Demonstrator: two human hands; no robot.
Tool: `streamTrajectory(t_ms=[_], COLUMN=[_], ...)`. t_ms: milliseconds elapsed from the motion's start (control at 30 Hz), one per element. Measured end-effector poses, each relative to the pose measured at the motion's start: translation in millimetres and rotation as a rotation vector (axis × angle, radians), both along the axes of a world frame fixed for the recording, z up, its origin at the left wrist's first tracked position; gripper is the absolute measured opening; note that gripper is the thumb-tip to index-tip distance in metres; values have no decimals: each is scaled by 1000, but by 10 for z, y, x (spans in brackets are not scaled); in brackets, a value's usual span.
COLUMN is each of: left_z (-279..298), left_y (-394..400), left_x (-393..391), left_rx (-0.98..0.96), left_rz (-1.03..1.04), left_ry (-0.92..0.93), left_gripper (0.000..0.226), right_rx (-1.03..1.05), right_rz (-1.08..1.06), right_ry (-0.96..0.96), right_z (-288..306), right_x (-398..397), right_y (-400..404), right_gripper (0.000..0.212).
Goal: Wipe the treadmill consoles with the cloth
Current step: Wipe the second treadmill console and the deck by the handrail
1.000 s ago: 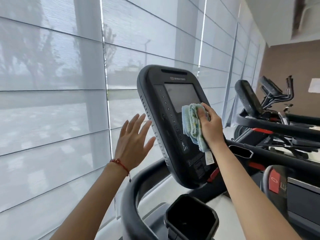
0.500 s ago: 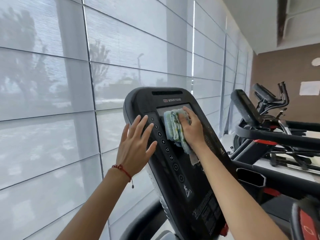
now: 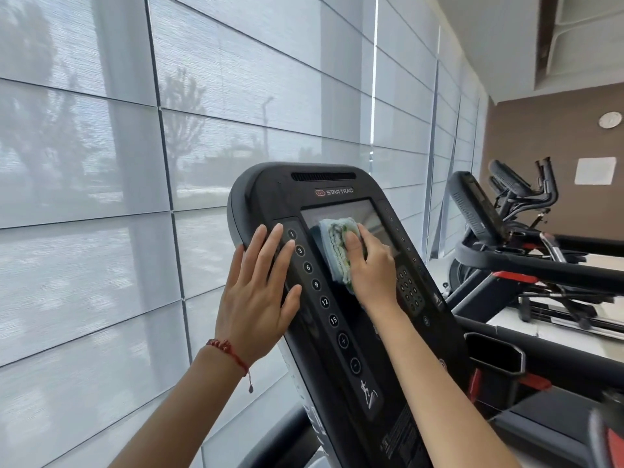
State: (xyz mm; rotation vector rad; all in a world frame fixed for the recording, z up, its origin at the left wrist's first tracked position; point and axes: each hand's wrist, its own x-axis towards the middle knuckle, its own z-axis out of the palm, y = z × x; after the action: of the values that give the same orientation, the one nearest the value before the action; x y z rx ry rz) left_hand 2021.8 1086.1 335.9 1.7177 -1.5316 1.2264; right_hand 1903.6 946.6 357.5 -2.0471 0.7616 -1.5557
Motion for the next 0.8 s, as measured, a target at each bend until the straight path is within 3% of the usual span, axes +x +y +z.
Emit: streamTrajectory(t_ms=[167,367,567,800], left_z=[-4,-15,-9,58], left_y=[-23,-42,-39,-23], left_x=[6,3,6,62], left_rx=[-17,-35,-27,-34], left_rz=[-6,-17,-17,-40], left_ry=[-12,-10,-8,-52], left_gripper=[54,54,54,58], right_rx=[35,18,-26,-143], right_rz=[-34,-29,-36,39], right_ry=[53,34,14,-89], right_z=[17,62,58,35], right_x=[90,132,161,207], right_y=[47,-66,-18,49], right_gripper=[69,57,62,44])
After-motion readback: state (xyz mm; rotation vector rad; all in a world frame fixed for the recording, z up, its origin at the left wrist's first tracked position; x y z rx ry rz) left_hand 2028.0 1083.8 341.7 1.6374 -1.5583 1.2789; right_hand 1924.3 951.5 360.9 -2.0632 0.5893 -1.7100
